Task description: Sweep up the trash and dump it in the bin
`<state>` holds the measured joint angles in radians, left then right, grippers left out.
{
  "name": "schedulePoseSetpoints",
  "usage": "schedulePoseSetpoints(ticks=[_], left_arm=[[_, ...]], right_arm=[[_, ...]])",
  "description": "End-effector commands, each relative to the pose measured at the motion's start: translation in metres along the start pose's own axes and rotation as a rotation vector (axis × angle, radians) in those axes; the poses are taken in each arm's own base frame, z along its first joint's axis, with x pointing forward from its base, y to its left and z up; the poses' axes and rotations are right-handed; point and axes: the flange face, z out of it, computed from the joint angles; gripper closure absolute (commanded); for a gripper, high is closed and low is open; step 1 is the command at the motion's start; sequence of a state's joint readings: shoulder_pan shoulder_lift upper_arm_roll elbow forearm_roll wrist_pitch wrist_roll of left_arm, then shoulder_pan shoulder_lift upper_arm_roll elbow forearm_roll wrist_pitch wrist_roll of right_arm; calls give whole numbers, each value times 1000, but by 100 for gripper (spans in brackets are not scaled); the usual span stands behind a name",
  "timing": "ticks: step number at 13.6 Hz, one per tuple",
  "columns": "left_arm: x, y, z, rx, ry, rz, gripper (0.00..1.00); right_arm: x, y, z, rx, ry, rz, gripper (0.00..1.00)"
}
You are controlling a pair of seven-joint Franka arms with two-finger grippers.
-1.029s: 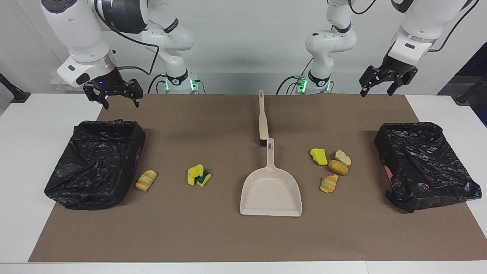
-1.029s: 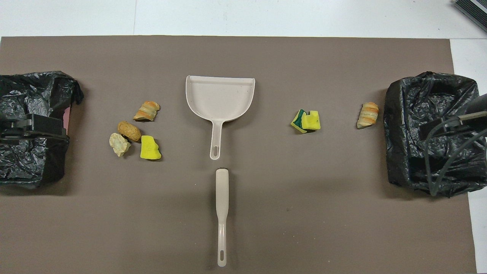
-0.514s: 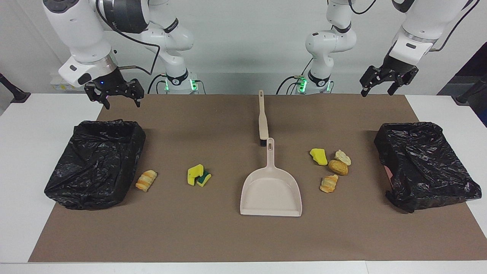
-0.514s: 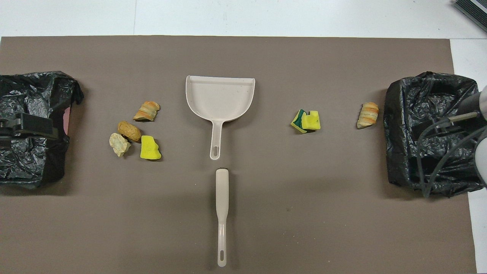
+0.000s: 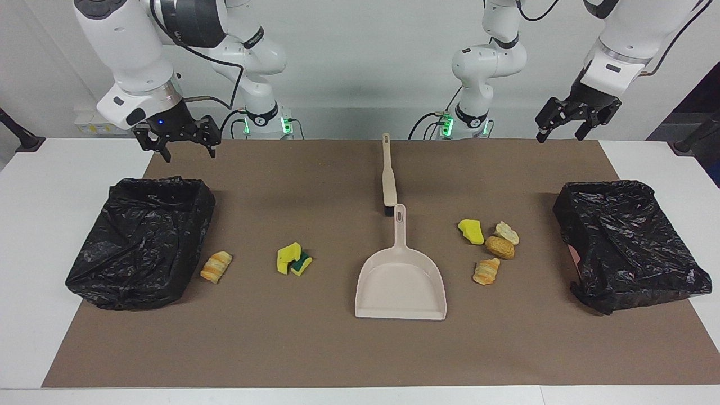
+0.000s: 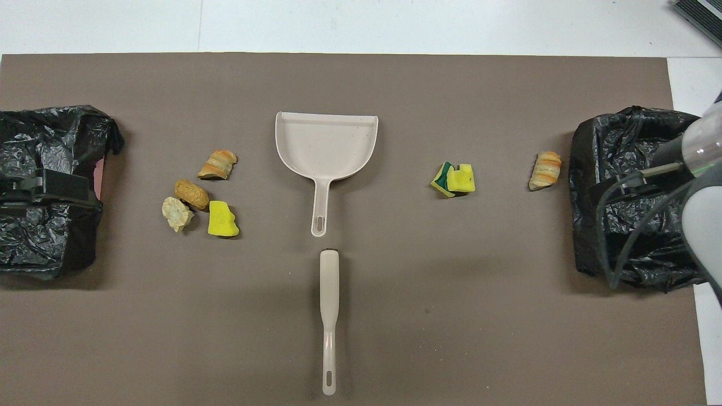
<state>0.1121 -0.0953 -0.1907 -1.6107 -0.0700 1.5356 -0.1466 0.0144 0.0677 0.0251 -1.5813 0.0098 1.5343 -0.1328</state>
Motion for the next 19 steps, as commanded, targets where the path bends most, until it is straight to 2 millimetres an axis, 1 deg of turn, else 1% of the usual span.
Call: schedulePoseSetpoints(ticks=[1,2,4,6,8,10,11,12,13,14,15,16,17,18,19], left_arm=[[-6,6,-4,-13,-3,2,0],[-7,6,-3,-12,-10,3,0],[-8,7,-2,-11,-15,12,0],[-8,7,-3,-11,-12,12,0],[-8,7,-3,-11,-12,14,0],[-9,11,-3,-11,-7,21,0],[-10,22,-2,-12,-5,38,0],[-11,25,-3,-12,-4,47,0],[-11,25,-3,-12,-4,47,0],[-11,25,-2,-11,-7,49,0],[-11,25,-1,-11,-4,47,0],[-11,28,0,-11,-4,44,0],[-12,34,6,-9,-17,53,0],[-16,34,12,-5,-29,57,0],[-19,33,13,-3,-33,62,0]], right_arm=[[29,-29,16,17,-29,-16,0],[38,-41,22,15,-31,-15,0],[61,-71,37,11,-29,-9,0],[79,-104,51,11,-5,-3,0],[92,-141,69,59,7,46,0],[103,-187,92,65,17,90,0],[107,-210,99,67,28,104,0],[112,-229,107,67,27,112,0],[116,-243,113,69,29,122,0],[119,-262,119,73,40,145,0],[123,-280,133,77,45,168,0],[126,-295,141,80,53,180,0],[128,-311,152,84,58,196,0],[131,-314,158,88,60,219,0],[130,-328,165,95,61,228,0]])
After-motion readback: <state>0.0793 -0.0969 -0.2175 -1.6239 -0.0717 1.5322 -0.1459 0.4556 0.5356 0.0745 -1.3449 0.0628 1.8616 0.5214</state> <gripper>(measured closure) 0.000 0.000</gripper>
